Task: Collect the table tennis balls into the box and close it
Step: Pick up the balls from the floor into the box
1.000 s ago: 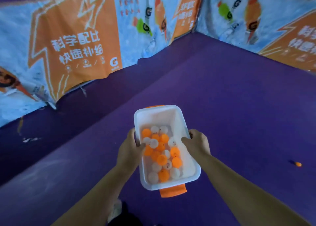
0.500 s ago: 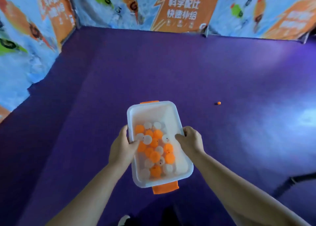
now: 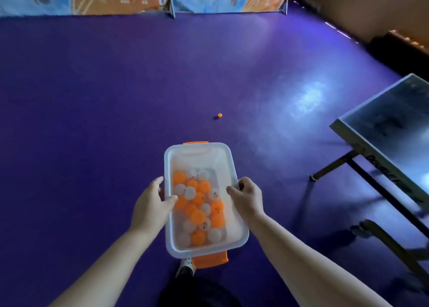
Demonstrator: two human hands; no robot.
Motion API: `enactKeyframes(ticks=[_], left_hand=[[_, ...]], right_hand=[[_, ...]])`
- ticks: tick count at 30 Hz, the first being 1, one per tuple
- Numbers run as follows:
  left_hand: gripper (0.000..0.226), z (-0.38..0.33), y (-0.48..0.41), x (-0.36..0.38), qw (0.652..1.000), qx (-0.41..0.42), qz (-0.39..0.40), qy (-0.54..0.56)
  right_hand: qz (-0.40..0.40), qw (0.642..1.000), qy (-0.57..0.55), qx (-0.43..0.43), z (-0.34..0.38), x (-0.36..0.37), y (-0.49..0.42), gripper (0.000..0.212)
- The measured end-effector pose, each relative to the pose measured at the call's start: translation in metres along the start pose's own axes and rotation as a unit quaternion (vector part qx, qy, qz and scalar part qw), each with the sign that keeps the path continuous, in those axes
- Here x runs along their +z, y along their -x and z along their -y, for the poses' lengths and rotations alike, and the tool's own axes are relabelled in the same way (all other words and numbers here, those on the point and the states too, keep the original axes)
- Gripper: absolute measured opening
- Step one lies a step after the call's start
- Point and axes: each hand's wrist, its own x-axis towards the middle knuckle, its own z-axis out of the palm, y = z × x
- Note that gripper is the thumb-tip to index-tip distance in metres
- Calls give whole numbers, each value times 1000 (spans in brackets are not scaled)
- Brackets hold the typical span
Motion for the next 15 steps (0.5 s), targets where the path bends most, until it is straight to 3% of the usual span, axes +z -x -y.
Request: enactKeyframes(ticks=[15], left_hand=[[62, -110, -243, 18, 999, -18, 8, -28]], right_hand=[[-2, 1000, -12, -10, 105, 21, -244, 27]])
